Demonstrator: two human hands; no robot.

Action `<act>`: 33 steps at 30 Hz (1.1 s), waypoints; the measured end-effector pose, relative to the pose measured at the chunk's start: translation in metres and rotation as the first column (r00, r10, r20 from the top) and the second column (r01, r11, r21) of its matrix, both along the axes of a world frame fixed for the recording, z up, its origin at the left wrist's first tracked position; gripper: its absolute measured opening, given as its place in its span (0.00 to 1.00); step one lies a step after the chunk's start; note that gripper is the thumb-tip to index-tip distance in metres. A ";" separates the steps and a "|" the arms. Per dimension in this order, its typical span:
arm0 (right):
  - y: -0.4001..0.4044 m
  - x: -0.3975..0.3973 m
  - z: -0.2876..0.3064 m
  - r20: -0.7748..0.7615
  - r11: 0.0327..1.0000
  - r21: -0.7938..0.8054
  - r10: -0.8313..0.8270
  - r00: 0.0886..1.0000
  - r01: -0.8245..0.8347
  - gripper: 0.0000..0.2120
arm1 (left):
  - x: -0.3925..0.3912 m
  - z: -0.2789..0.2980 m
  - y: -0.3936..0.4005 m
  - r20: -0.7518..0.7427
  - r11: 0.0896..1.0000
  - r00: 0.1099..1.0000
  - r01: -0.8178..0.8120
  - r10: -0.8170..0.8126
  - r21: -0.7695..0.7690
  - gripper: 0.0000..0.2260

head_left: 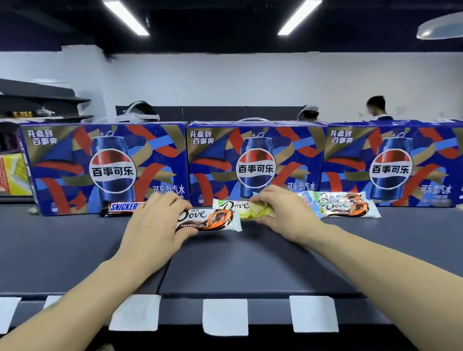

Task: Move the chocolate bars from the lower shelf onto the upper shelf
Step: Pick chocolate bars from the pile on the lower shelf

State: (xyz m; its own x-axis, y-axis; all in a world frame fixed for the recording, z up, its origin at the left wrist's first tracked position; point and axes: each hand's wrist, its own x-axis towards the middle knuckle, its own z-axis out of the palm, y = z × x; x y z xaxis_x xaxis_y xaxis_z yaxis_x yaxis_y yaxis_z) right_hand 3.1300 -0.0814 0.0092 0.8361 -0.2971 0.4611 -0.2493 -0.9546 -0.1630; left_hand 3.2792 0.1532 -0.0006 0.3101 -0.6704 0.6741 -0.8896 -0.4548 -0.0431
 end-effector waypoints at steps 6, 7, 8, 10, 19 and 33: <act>0.008 0.048 -0.010 -0.002 1.000 0.018 -0.022 1.000 0.022 0.21 | 0.020 -0.001 0.008 0.005 1.000 1.000 -0.006 0.006 0.007 0.18; 0.008 0.054 -0.011 -0.003 0.999 0.018 -0.033 0.999 0.033 0.21 | 0.023 0.000 0.007 0.004 1.000 1.000 -0.002 0.002 0.007 0.18; 0.007 0.060 -0.012 -0.003 0.999 0.015 -0.046 0.999 0.046 0.21 | 0.027 0.001 0.005 0.006 1.000 1.000 0.002 -0.002 0.009 0.18; 0.004 0.070 -0.014 -0.001 0.997 -0.003 -0.079 0.997 0.079 0.20 | 0.033 0.003 0.001 0.011 1.000 1.000 0.012 -0.012 0.008 0.18; -0.005 0.098 -0.015 -0.015 0.957 -0.190 -0.227 0.974 0.220 0.21 | 0.055 -0.001 -0.017 -0.018 0.998 0.998 0.063 -0.063 0.019 0.19; -0.010 0.101 -0.018 0.036 0.941 -0.224 -0.251 0.967 0.253 0.22 | 0.050 0.000 -0.028 -0.039 0.996 0.997 0.075 -0.073 0.056 0.19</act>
State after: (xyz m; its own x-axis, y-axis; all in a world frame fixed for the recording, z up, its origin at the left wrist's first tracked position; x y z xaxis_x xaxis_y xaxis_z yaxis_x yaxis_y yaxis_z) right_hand 3.2309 -0.0912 -0.0083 0.7439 -0.3855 0.5459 -0.4859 -0.8728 0.0457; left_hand 3.3293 0.1247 -0.0005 0.2818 -0.7295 0.6232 -0.9222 -0.3852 -0.0339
